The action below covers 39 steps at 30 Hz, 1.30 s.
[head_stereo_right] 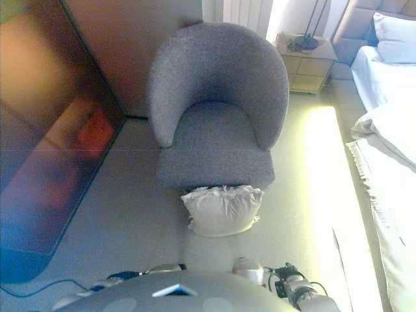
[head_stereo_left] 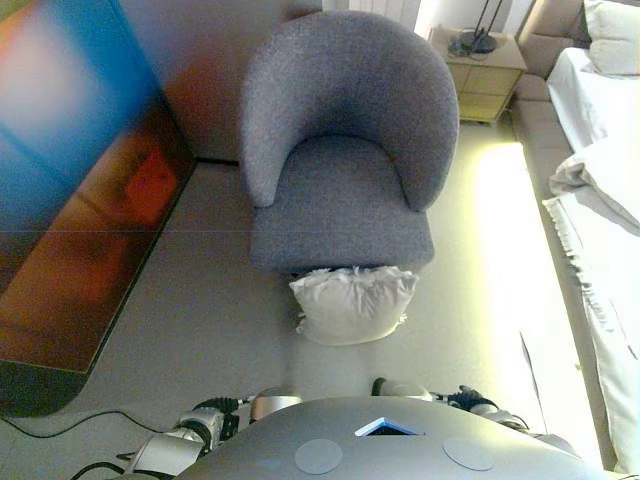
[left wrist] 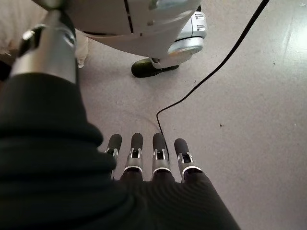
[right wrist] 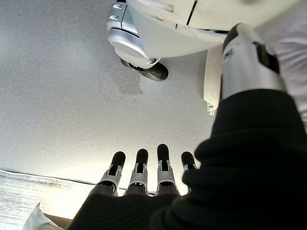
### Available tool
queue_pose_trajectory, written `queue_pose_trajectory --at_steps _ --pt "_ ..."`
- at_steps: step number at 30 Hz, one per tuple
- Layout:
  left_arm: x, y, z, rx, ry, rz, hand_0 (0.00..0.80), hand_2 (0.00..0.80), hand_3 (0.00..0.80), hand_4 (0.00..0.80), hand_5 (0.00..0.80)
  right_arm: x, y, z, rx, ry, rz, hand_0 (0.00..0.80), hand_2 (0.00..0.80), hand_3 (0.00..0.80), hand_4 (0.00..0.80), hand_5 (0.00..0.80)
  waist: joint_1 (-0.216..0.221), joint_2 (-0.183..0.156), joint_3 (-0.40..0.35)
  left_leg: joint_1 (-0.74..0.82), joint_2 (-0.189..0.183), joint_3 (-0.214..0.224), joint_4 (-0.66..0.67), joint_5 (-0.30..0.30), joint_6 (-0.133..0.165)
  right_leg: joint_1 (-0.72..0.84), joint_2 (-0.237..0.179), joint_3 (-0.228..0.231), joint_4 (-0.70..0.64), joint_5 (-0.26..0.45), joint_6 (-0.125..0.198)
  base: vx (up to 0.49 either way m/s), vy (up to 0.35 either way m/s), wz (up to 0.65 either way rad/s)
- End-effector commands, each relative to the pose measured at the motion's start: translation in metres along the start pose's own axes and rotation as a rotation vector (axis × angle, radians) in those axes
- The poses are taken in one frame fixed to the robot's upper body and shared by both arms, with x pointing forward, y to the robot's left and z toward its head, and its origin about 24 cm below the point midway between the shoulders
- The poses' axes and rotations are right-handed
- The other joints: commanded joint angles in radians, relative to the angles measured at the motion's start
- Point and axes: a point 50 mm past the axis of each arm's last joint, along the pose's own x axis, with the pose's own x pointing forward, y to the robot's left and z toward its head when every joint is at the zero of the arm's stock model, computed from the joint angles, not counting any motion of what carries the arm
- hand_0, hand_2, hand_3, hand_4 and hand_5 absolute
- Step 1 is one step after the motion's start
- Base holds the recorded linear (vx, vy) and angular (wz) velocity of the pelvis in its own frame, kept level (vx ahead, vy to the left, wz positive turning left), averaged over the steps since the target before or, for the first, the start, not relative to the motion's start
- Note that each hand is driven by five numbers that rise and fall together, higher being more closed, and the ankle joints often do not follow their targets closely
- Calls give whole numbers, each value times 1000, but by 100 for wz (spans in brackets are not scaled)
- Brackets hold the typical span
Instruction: Pick up the cushion and take it to the sofa
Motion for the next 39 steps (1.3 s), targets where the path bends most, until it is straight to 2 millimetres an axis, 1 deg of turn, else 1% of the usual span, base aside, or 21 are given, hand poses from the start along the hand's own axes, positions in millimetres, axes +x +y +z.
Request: queue_pose_trajectory --at_steps 1,8,14,24,28,33,35,36,37,38,39 --pt "-1 6 22 -70 -33 16 0 0 0 0 0 0 0 26 7 -54 -12 0 0 0 0 0 3 -48 48 -2 -73 6 1 -82 51 42 -23 -50 -25 -4 31 -9 -16 -3" --pt "-1 4 22 -78 -29 -13 0 0 0 0 0 1 -3 27 2 -60 -16 0 0 0 0 0 1 -49 46 2 -74 -11 4 -81 51 65 -2 -17 -45 -11 20 8 -1 -1" --pt "-1 2 20 -59 -10 -12 0 0 0 0 0 1 -3 24 5 -48 -12 0 0 0 0 0 4 -51 39 7 -77 -19 2 -84 52 80 2 -15 -60 -12 18 0 0 0" --pt "-1 3 14 -44 0 -9 0 0 0 0 0 1 -2 22 -6 -46 -13 0 0 0 0 0 4 -49 33 7 -75 -19 0 -84 51 86 12 -11 -61 -22 12 1 -3 0" --pt "-1 3 14 -48 1 5 0 0 0 0 0 0 -1 22 -9 -51 -10 0 0 0 0 0 4 -52 37 7 -69 -21 8 -84 52 85 26 2 -46 -37 3 12 -49 1" --pt "-1 7 14 -64 -9 42 0 0 0 0 0 0 -1 25 -29 -61 -5 0 0 0 0 0 9 -61 44 7 -53 -20 43 -91 45 87 35 10 -39 -43 -10 12 -84 1" --pt "-1 7 15 -79 -21 46 0 0 0 0 0 0 -3 32 -45 -74 -4 0 0 0 0 0 17 -86 60 -45 -31 -7 201 -127 29 73 20 0 -15 -43 -30 -22 -148 3" --pt "-1 6 16 -80 -27 46 0 0 0 0 0 0 -4 34 -48 -79 -5 0 0 0 0 0 21 -95 70 -75 -20 0 261 -129 25 66 13 -9 -4 -43 -37 -46 -163 3" --pt "-1 6 18 -80 -37 44 0 0 0 0 0 0 -5 37 -46 -85 -9 0 0 0 0 0 29 -104 86 -134 -4 -5 364 -95 17 62 8 -12 5 -43 -48 -47 -126 2" --pt "-1 6 19 -81 -41 42 0 0 0 0 0 0 -5 38 -45 -87 -10 0 0 0 0 0 31 -106 92 -162 3 -10 406 -80 14 58 8 -14 9 -43 -54 -86 -174 2" --pt "-1 5 19 -99 -48 30 0 0 0 0 0 0 -9 44 -42 -94 -17 0 0 0 0 0 45 -119 121 -248 6 -23 564 -51 17 50 -3 -7 28 -39 -71 -69 -149 1"
